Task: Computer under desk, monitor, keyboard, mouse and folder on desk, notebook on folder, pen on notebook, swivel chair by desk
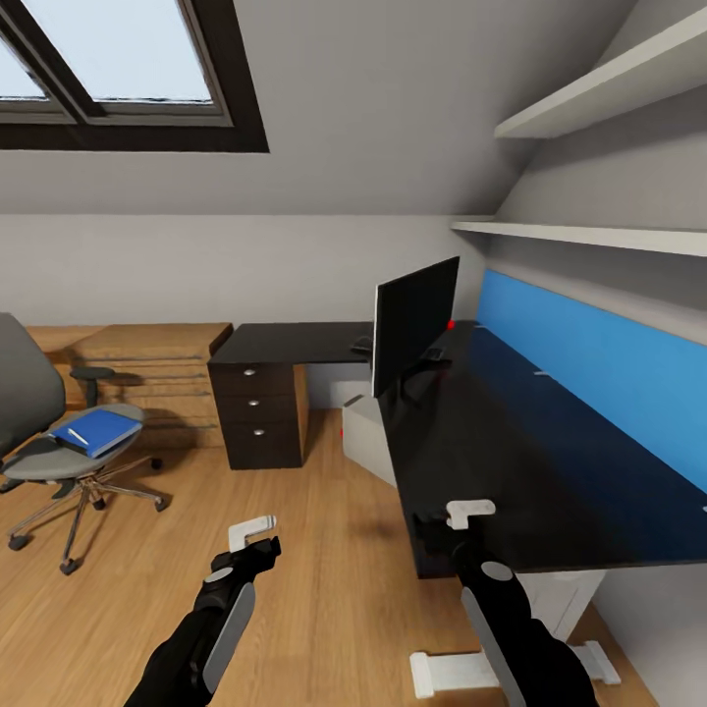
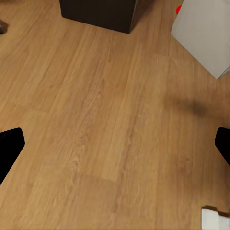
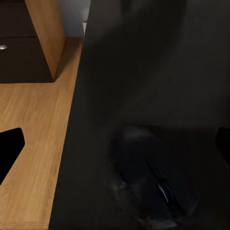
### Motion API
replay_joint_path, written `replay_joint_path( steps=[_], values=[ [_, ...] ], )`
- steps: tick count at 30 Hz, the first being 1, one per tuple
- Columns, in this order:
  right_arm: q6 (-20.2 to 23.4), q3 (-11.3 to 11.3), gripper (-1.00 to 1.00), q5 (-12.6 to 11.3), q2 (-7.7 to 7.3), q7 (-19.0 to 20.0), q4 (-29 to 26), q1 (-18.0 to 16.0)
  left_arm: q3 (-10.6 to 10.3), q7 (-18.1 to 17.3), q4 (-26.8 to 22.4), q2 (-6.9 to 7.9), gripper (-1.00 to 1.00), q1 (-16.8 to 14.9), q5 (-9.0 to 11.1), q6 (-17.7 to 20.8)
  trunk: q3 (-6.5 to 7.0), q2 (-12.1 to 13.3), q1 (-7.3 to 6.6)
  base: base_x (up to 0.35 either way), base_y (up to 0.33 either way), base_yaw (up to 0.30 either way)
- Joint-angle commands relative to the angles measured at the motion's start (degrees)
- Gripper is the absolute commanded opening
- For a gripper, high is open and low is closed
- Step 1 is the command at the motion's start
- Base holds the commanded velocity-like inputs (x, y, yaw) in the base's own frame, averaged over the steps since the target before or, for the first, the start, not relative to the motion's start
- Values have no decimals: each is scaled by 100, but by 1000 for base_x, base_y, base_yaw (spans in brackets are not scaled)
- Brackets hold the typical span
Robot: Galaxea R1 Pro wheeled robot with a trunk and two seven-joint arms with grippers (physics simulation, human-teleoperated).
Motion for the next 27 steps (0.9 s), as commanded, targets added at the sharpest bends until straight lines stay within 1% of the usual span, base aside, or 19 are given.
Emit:
replay_joint_path(
  steps=[1,8,15,20,27],
  values=[
    [20,12,100,-56,-3,-53,8,-6,-14,49,-9,2,100,-3,59,15,-6,-3,3,279,-36,0],
    [14,12,100,-42,-2,-51,88,-27,-13,54,-8,3,100,-4,59,15,-6,-3,3,100,-11,0],
    [14,12,100,28,0,-48,239,-73,-13,66,-9,5,100,-2,59,15,-6,-3,3,9,-1,0],
    [12,12,100,30,0,-48,428,-169,-13,69,-9,6,100,-4,59,15,-6,-3,3,1,0,0],
    [11,7,100,28,0,-48,491,-193,-13,69,-9,4,100,-4,59,15,-6,-3,3,0,0,0]
  ],
)
